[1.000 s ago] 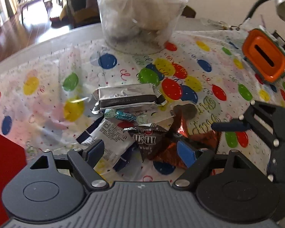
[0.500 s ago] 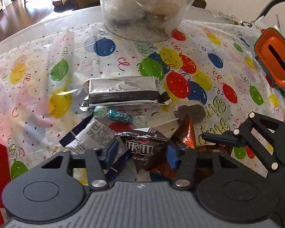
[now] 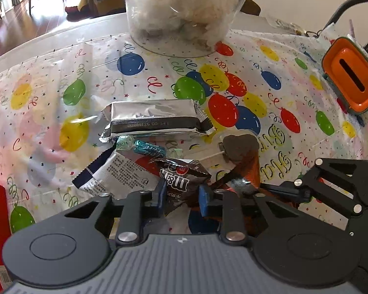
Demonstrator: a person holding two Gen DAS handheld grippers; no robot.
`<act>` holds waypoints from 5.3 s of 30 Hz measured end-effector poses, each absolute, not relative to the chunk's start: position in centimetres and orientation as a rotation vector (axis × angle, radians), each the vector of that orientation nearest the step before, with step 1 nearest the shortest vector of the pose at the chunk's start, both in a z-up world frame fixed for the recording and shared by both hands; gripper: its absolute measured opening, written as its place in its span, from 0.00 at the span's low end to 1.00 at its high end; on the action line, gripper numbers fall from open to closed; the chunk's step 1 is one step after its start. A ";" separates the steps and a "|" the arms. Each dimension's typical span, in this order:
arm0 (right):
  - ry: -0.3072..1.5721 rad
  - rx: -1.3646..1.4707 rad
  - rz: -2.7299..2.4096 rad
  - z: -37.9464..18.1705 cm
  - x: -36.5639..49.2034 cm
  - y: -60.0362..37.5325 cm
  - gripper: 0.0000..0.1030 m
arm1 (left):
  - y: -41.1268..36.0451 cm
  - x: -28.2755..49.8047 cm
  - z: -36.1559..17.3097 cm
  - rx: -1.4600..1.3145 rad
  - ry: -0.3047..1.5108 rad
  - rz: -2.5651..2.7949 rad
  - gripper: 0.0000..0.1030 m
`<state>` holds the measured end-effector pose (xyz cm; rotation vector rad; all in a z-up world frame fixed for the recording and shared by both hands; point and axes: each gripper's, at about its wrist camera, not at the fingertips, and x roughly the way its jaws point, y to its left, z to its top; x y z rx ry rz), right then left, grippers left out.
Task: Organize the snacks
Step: 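Grasp the M&M's bag with the left tool while the right tool grasps the orange chip bag, then carry the M&M's bag and orange chip bag over the shoebox with both tools, then open both tools to drop the two bags into the shoebox, then move both tools back from the shoebox toward the remaining snacks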
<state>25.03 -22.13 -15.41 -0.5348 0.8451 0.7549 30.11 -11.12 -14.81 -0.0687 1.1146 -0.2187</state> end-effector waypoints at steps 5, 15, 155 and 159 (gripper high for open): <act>0.858 -0.458 0.733 -14.5 24.5 -23.4 0.41 | -10.5 29.2 -14.0 -0.097 1.098 -0.218 0.24; 0.842 -0.366 0.692 -11.6 22.1 -24.5 0.41 | -8.9 26.1 -11.3 -0.091 1.062 -0.195 0.24; 0.696 -0.160 0.656 -2.5 18.5 -17.8 1.00 | 1.4 16.1 -1.1 -0.050 0.791 -0.062 0.82; 0.721 -0.222 0.652 -4.5 20.5 -20.5 1.00 | -1.6 18.5 -3.1 -0.060 0.844 -0.069 0.82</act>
